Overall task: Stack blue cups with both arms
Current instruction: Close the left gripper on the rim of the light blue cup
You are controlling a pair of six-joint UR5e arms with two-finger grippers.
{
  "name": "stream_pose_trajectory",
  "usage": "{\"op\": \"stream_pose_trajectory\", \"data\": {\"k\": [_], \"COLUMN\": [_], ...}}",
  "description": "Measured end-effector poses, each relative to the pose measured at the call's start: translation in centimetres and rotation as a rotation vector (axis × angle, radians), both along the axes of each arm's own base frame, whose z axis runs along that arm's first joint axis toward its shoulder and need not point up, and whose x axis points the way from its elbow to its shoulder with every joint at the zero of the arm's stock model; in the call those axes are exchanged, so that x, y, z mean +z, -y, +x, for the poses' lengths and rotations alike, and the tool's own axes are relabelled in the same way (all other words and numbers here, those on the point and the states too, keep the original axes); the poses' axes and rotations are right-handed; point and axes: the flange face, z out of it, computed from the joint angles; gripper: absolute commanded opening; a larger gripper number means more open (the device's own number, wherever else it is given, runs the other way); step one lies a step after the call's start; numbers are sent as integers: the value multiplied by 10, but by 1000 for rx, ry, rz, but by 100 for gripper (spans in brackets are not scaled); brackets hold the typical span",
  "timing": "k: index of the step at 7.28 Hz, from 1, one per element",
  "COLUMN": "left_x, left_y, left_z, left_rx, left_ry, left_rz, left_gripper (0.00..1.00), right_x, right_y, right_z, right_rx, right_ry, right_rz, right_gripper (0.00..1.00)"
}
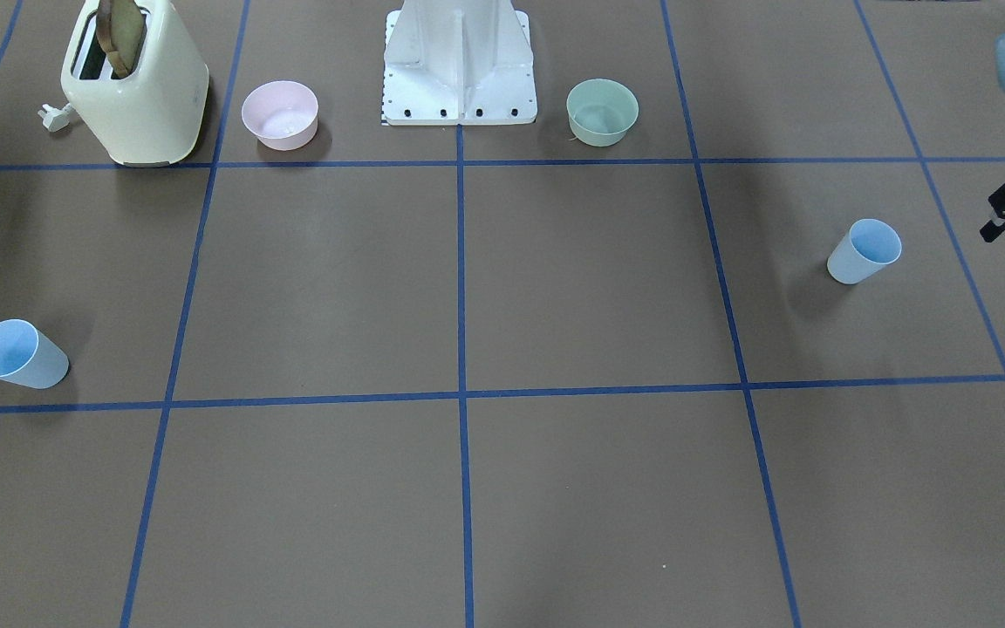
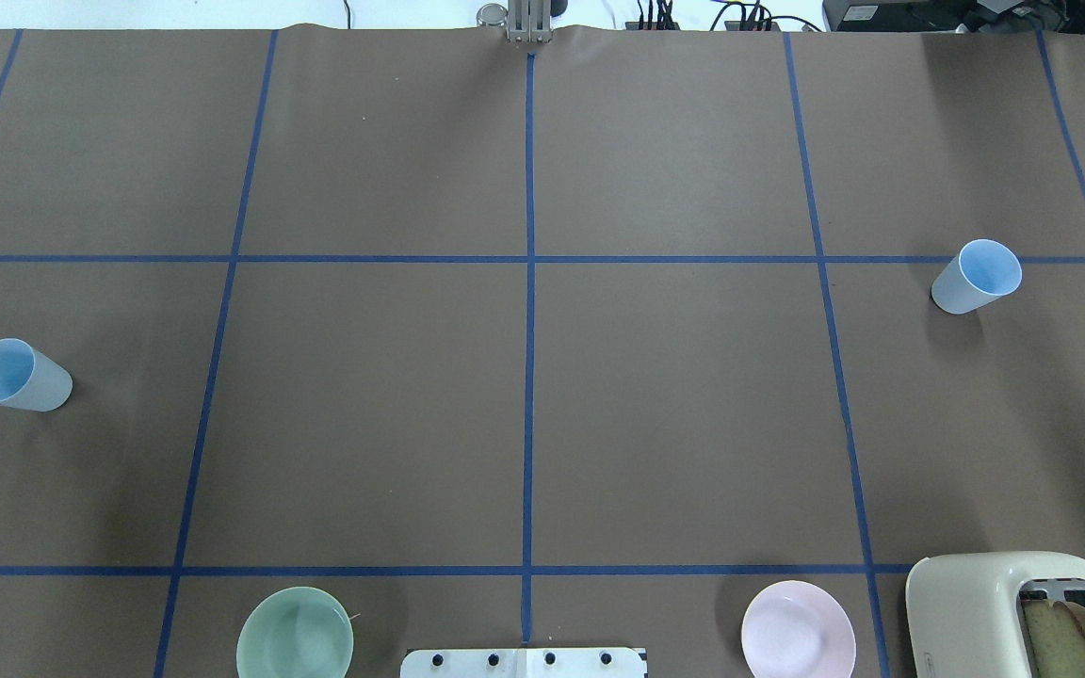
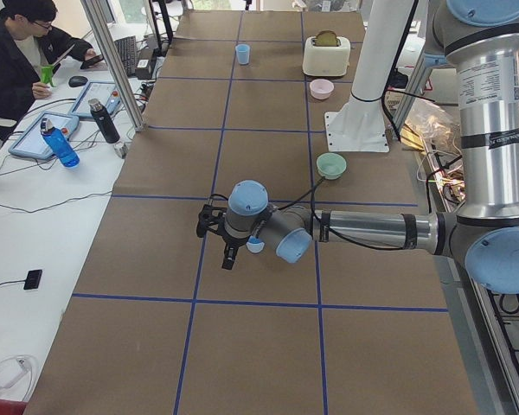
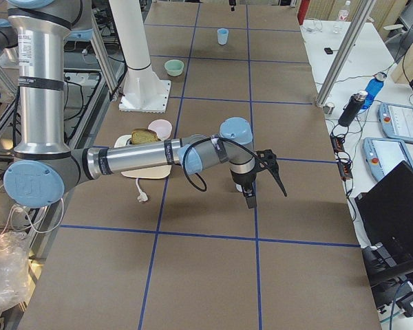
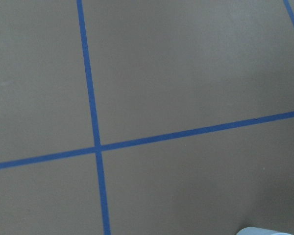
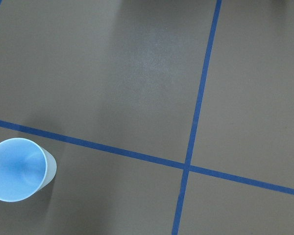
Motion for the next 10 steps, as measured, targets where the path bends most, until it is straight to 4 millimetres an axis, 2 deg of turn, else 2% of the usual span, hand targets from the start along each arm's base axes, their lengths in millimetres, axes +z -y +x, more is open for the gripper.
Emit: {"op": "stream_pose_trajectory", "data": {"k": [1,2,4,6,8,10], "left_x": [0,1,3,10,13,4], "left_y": [-7,-13,-21,-34,-44,-45], "left_z": [33,56,86,104,108,107], "left_rx": [14,29,60,98,115,116], "left_ry": [9,17,45,66,63,48], "left_rz": [-1,1,17,32,46,63], "left_gripper": [95,81,64,0,0,0], "right_x": [1,2,3,4,4,5], "right_y": [-1,-2,-3,-3,-3,-3], "right_z": [-1,-1,-2,-2,-2,-2], "right_rx": [0,0,0,1,1,0], "right_ry": [-1,-2,-2,-3,-4,-3], "right_rz": [-3,-5,-8,-9,-10,-12], "right_gripper": [100,100,100,100,100,100]}}
